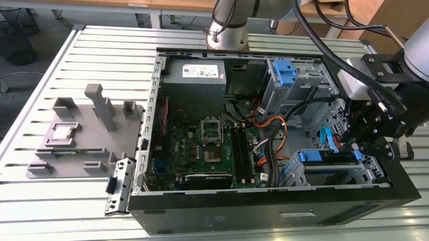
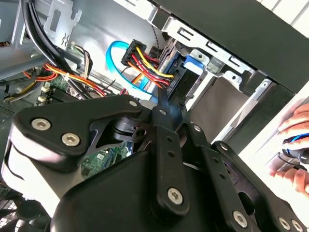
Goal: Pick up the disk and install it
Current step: 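Insert the second disk wire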
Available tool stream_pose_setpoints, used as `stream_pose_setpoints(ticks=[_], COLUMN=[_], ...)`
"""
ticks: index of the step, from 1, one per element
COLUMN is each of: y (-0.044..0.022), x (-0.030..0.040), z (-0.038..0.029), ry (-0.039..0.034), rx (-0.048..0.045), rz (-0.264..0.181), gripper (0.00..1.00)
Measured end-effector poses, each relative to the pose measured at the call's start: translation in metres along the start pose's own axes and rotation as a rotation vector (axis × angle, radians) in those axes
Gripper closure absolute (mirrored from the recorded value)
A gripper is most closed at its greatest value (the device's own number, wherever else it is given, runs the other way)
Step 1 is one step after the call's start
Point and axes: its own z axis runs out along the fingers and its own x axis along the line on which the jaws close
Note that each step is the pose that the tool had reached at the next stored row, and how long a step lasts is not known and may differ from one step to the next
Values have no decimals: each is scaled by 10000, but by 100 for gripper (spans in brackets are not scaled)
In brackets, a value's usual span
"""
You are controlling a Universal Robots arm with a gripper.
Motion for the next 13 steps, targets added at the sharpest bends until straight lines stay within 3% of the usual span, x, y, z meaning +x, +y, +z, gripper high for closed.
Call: stream_pose_setpoints(ticks=[7, 13], y=[-4, -4], x=[-5, -5], z=[-75, -82], ry=[0, 0], rx=[-3, -3], rz=[-1, -1], gripper=[77, 77])
